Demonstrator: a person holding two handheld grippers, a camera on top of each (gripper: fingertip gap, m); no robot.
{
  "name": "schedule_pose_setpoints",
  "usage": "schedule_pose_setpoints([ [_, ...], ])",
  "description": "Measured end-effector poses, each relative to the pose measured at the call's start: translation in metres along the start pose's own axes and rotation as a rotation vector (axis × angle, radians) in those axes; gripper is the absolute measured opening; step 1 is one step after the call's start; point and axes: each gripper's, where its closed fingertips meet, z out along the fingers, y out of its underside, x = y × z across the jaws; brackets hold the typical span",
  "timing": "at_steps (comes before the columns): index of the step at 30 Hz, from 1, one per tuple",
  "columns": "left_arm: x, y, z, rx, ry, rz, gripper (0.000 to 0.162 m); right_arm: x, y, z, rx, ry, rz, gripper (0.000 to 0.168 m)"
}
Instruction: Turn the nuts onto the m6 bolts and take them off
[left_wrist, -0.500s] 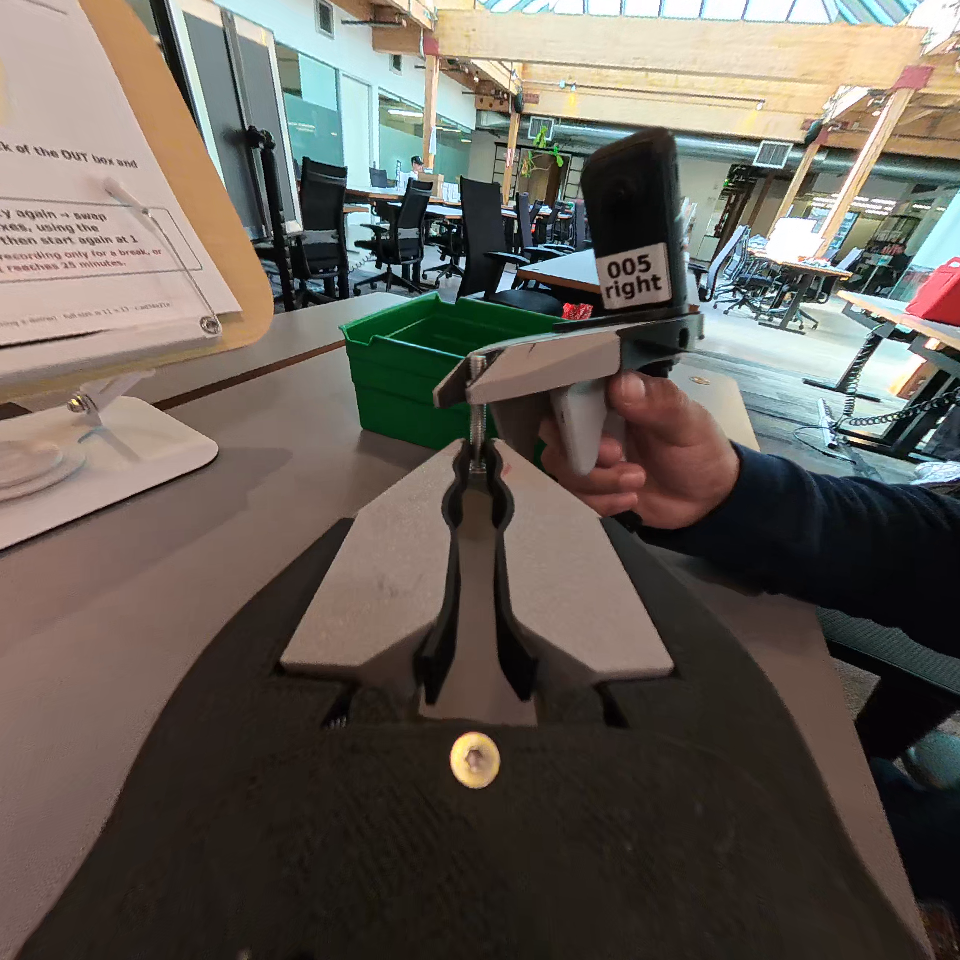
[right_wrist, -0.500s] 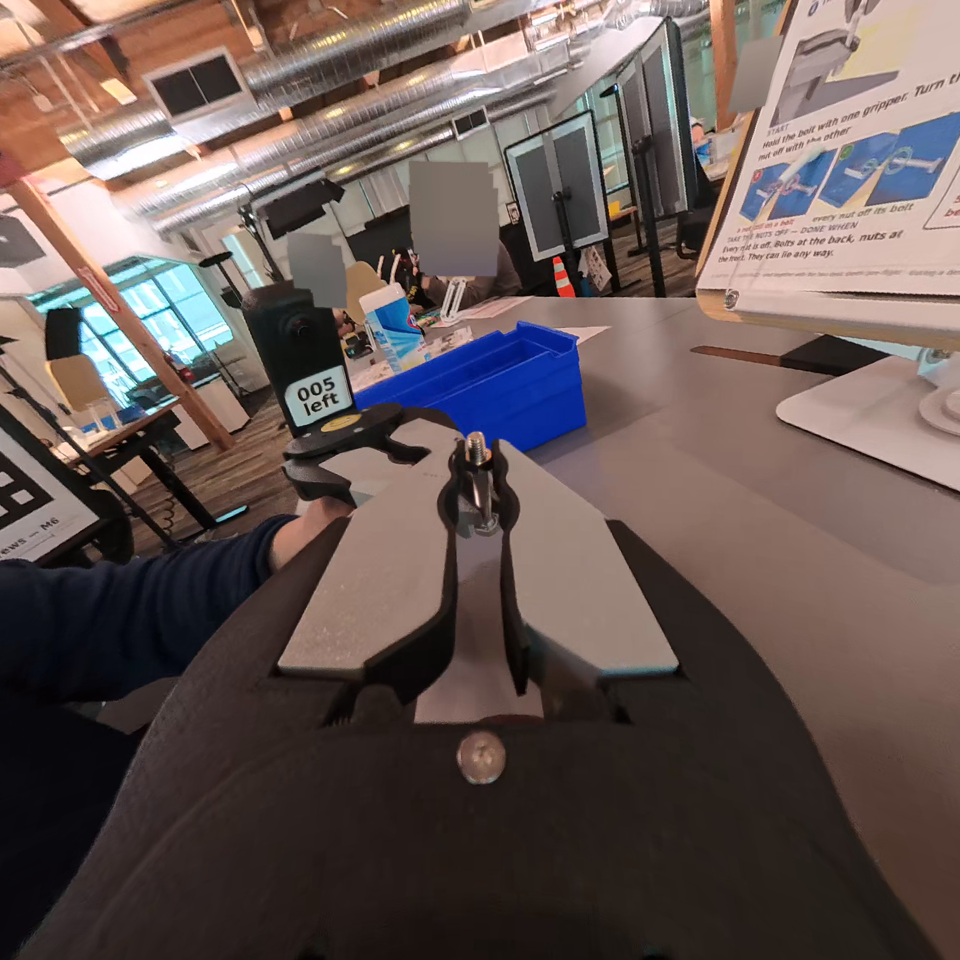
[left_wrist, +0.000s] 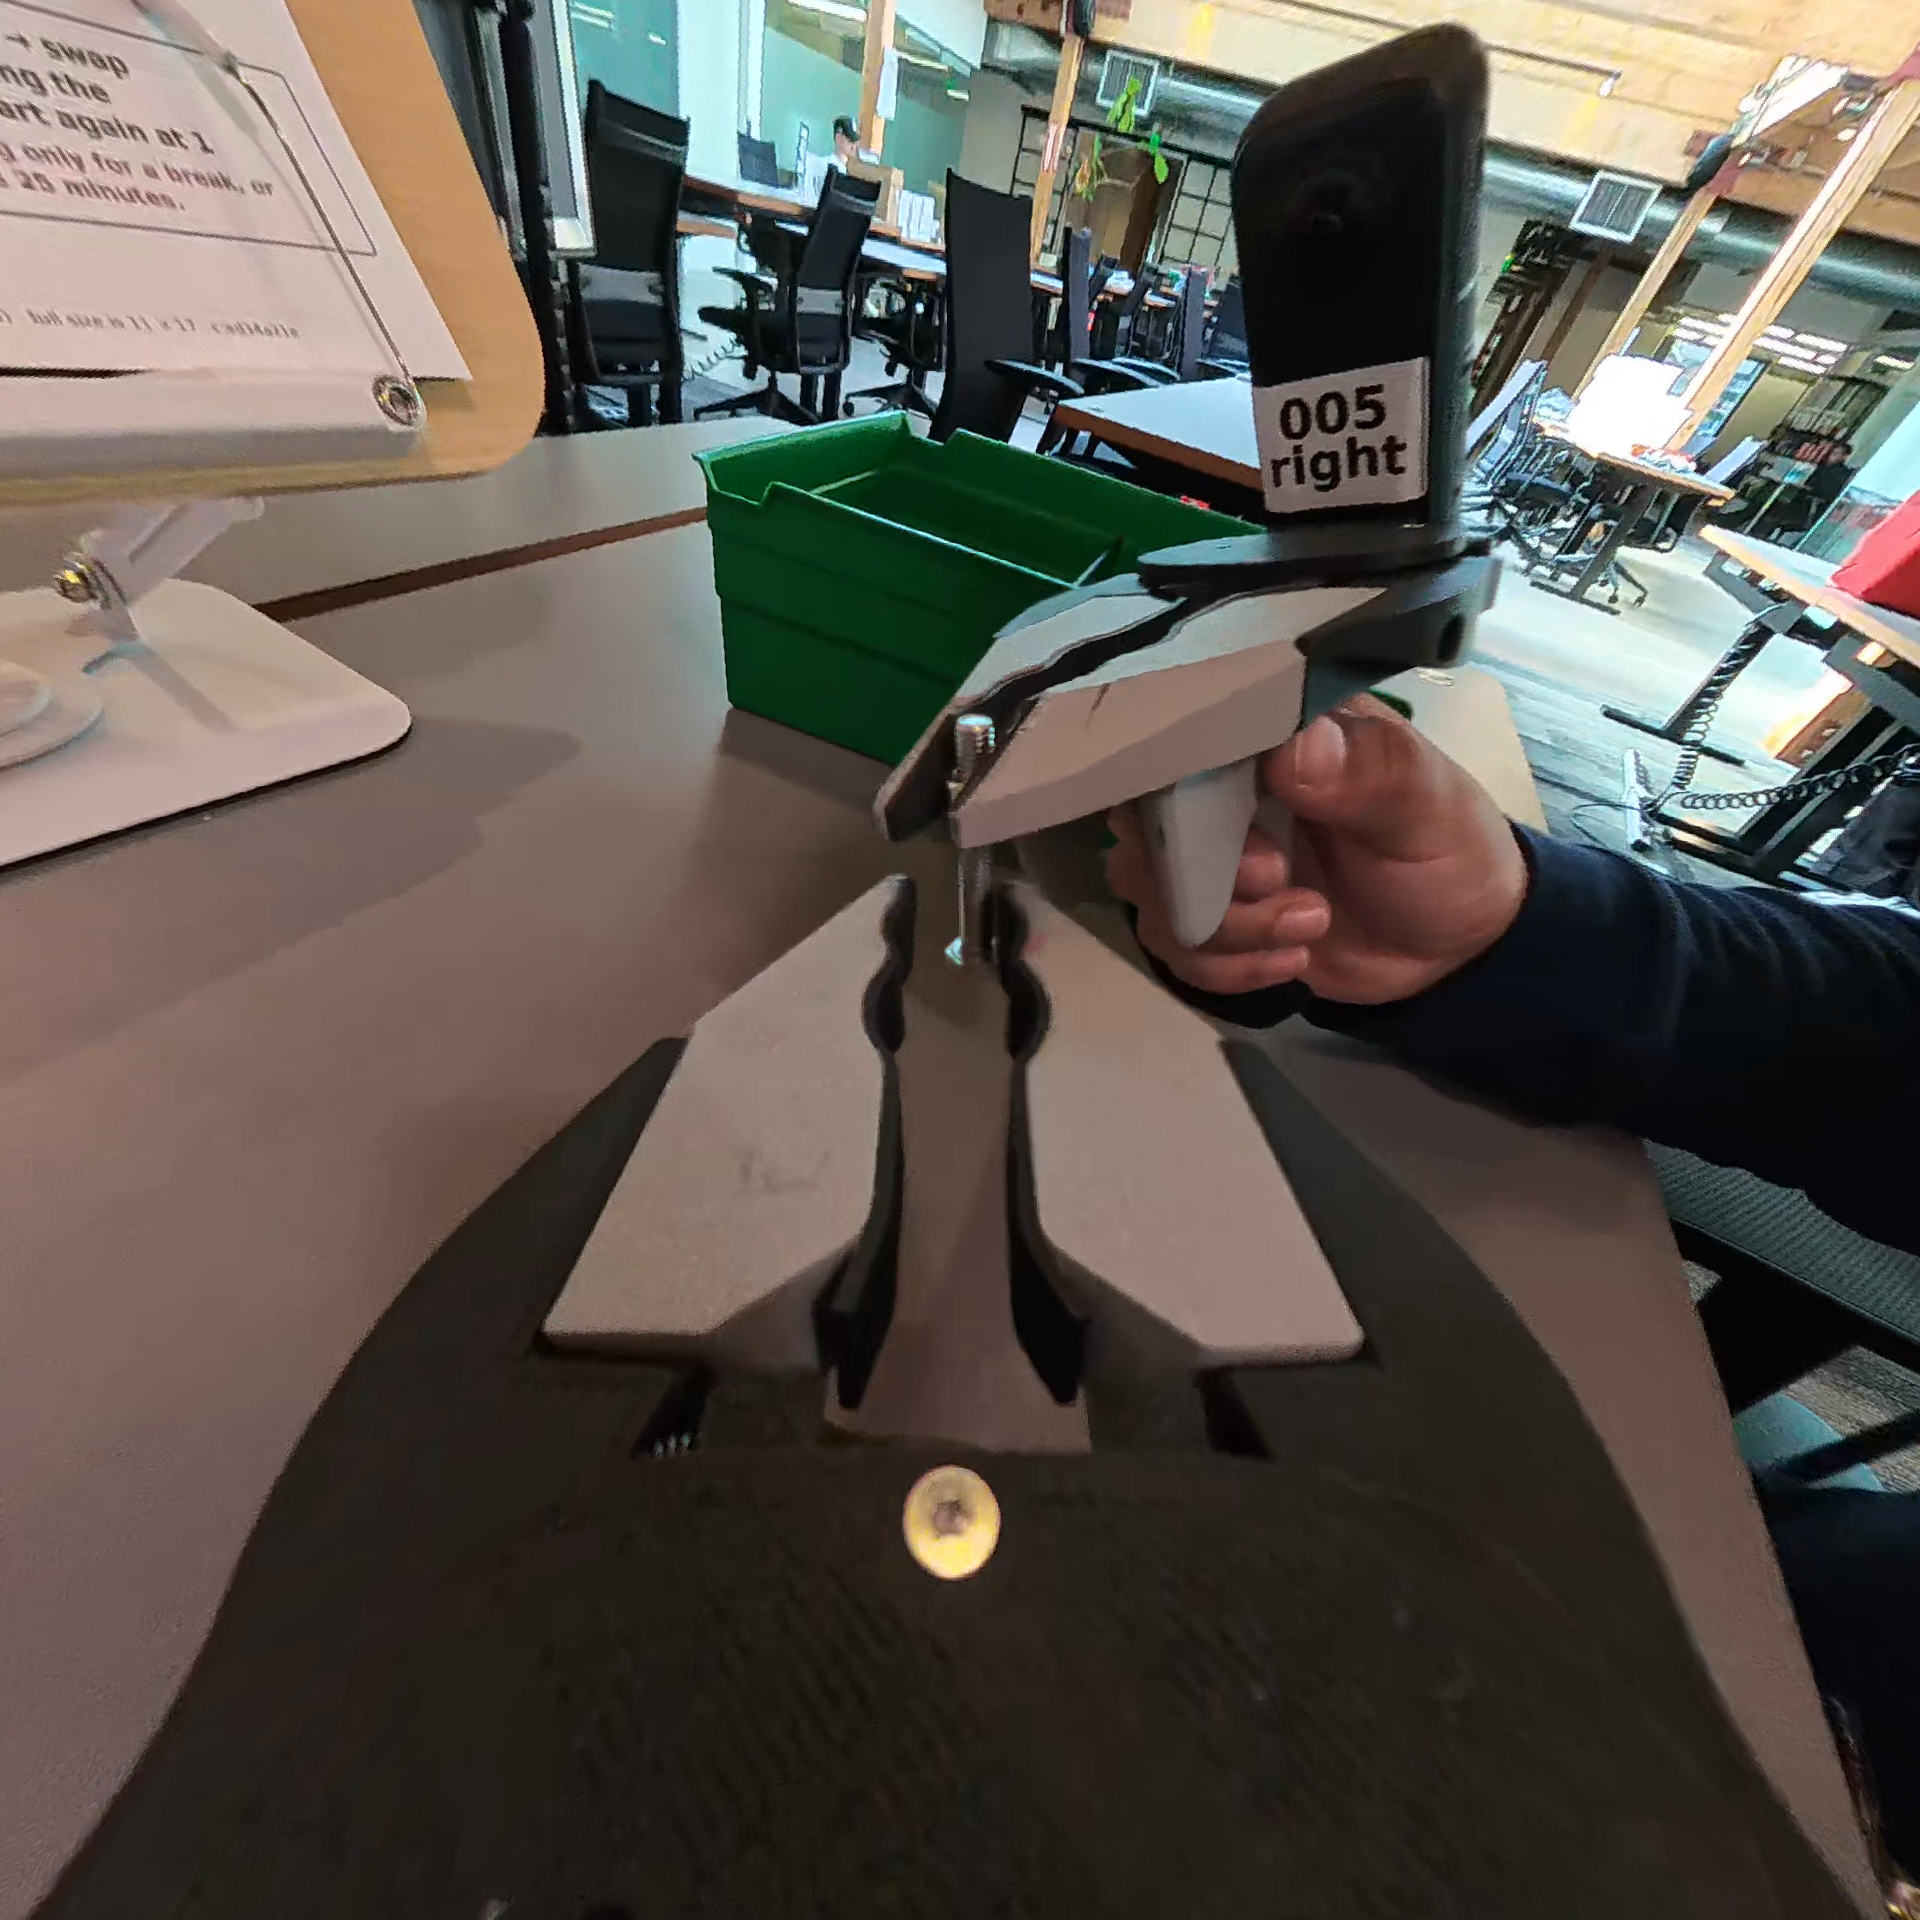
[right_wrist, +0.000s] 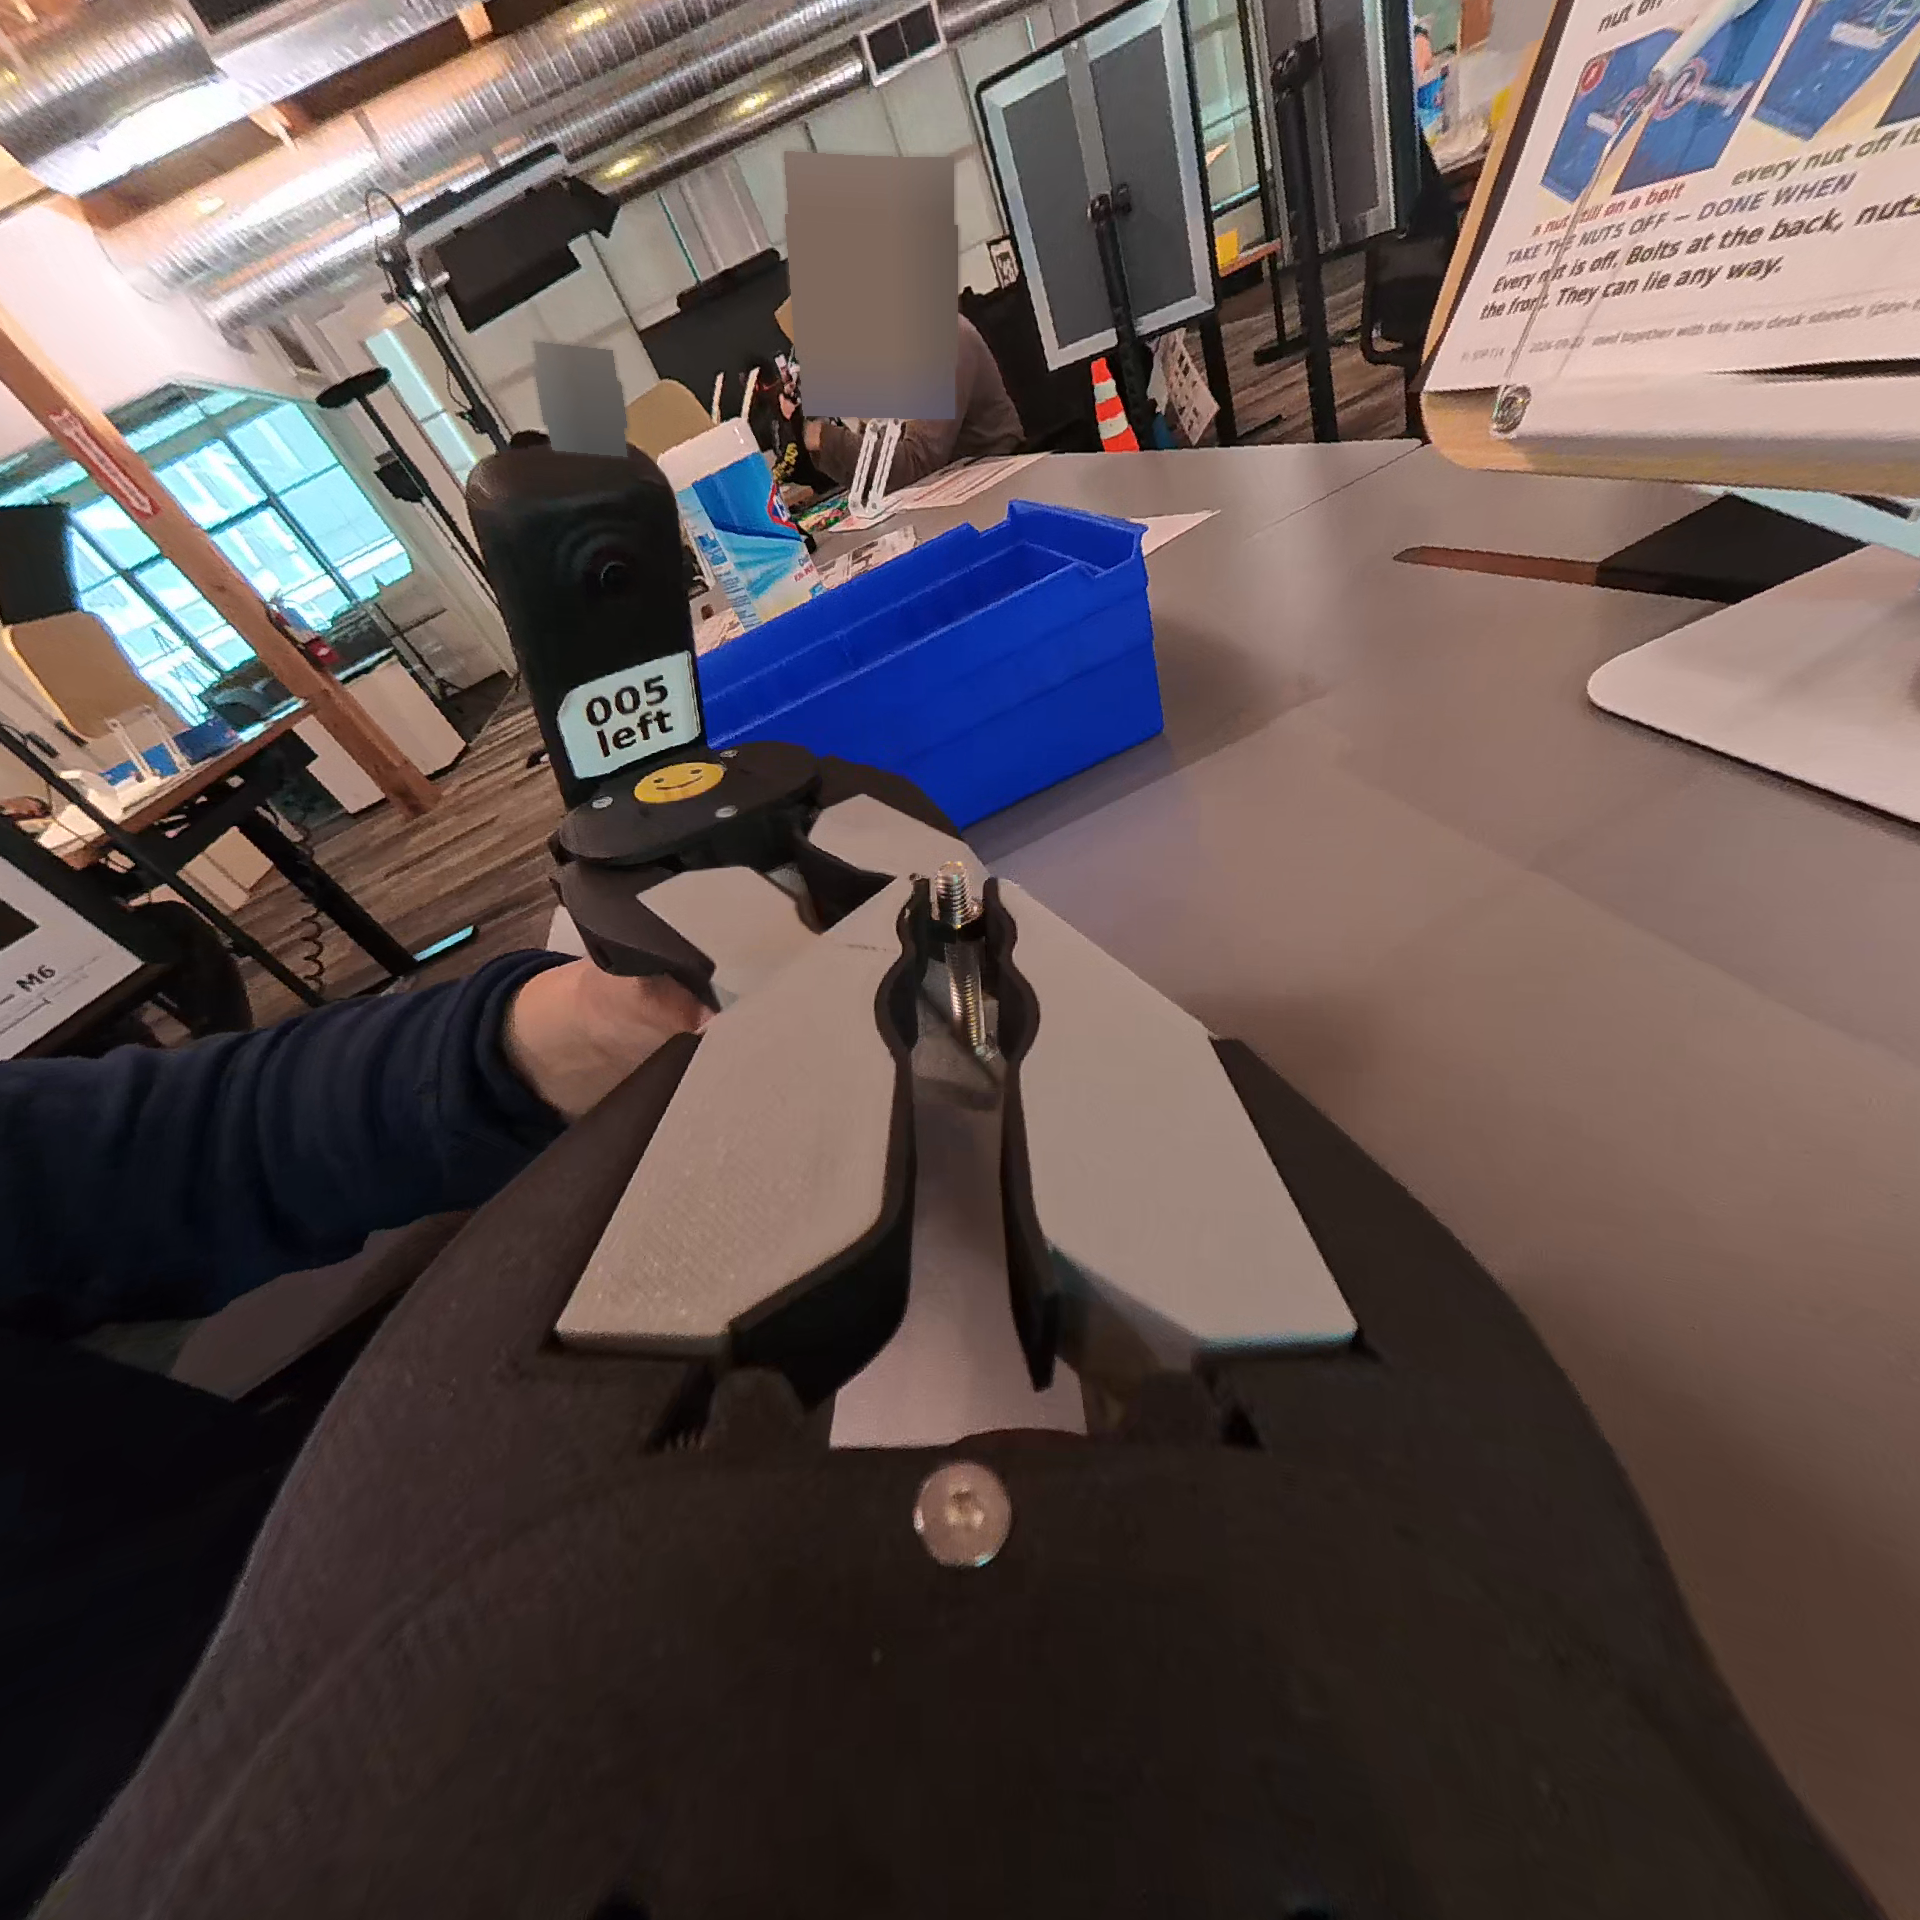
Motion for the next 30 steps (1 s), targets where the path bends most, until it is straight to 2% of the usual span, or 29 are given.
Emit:
schedule_pose_setpoints([
  [1, 0.001, 0.0, 0.0, 0.008, 0.001, 0.023, 0.003, 0.001, 0.002, 0.001, -0.005, 0.006, -0.002, 0.007],
  [6, -0.003, 0.006, 0.002, -0.019, -0.025, 0.045, 0.003, 0.005, 0.006, 0.001, -0.02, 0.031, -0.019, 0.007],
  [9, -0.004, 0.005, 0.001, -0.009, -0.024, 0.027, 0.003, 0.003, 0.003, 0.001, -0.006, 0.008, -0.014, 0.019],
  [12, 0.003, 0.0, 0.0, 0.024, -0.002, 0.047, 0.003, 0.004, 0.003, 0.001, -0.007, 0.033, -0.038, 0.024],
  [17, -0.01, -0.01, -0.007, 0.067, -0.103, 0.073, 0.003, 0.018, -0.006, -0.007, 0.033, 0.135, -0.042, 0.03],
  [19, -0.018, -0.017, -0.014, 0.11, -0.111, 0.026, 0.003, 0.025, -0.009, -0.013, 0.053, 0.159, -0.023, 0.021],
  [22, -0.024, -0.017, -0.018, 0.118, -0.098, -0.036, 0.003, 0.019, -0.012, -0.013, 0.069, 0.114, -0.012, 0.025],
  [27, -0.004, -0.004, -0.004, 0.048, -0.042, 0.039, 0.003, 0.006, -0.009, -0.006, 0.054, 0.088, -0.085, 0.028],
  [30, 0.002, -0.003, 0.0, 0.041, -0.052, 0.081, 0.003, 0.011, -0.009, -0.007, 0.05, 0.123, -0.091, 0.023],
])
